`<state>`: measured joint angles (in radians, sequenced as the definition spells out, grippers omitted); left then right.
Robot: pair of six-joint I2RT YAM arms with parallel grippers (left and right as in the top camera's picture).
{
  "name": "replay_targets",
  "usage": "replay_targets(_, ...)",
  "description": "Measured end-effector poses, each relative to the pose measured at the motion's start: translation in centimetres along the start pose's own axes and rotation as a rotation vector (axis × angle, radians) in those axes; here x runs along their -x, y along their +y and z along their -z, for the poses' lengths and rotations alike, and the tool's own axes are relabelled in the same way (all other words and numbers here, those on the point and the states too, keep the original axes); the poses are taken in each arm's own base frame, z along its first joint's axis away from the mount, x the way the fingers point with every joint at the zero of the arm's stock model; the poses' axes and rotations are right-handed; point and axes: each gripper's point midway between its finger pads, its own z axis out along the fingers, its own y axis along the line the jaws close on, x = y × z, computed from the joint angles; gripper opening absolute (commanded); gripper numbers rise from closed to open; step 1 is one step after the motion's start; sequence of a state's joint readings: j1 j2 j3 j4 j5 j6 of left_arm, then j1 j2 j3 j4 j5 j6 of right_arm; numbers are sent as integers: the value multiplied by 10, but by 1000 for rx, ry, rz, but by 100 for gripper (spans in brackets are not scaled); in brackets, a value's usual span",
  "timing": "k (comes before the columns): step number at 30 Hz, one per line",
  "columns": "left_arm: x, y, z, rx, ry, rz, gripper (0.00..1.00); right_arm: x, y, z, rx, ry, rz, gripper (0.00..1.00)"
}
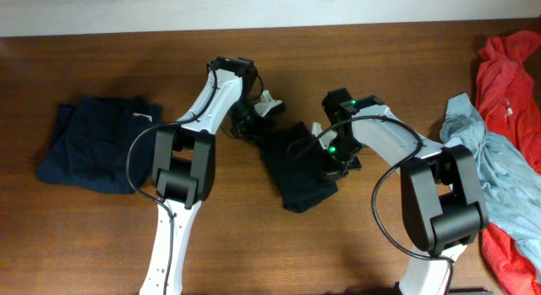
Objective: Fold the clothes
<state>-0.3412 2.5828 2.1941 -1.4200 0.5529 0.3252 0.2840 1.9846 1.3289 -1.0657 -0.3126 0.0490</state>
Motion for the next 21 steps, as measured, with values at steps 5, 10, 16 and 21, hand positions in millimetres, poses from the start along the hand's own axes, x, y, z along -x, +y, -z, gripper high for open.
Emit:
replay_targets(5,0,0,0,20,-1,19,1,-14,-22,-1,-125,49,-62,4)
replay_targets(10,0,0,0,21,0,35,0,-27,-30,1,-174,95,-91,4)
replay_targets(16,-5,0,3,35,20,57,0,-22,-3,10,-32,53,16,4)
replay_targets(21,-5,3,5,65,29,55,0,-8,40,56,132,-150,162,4)
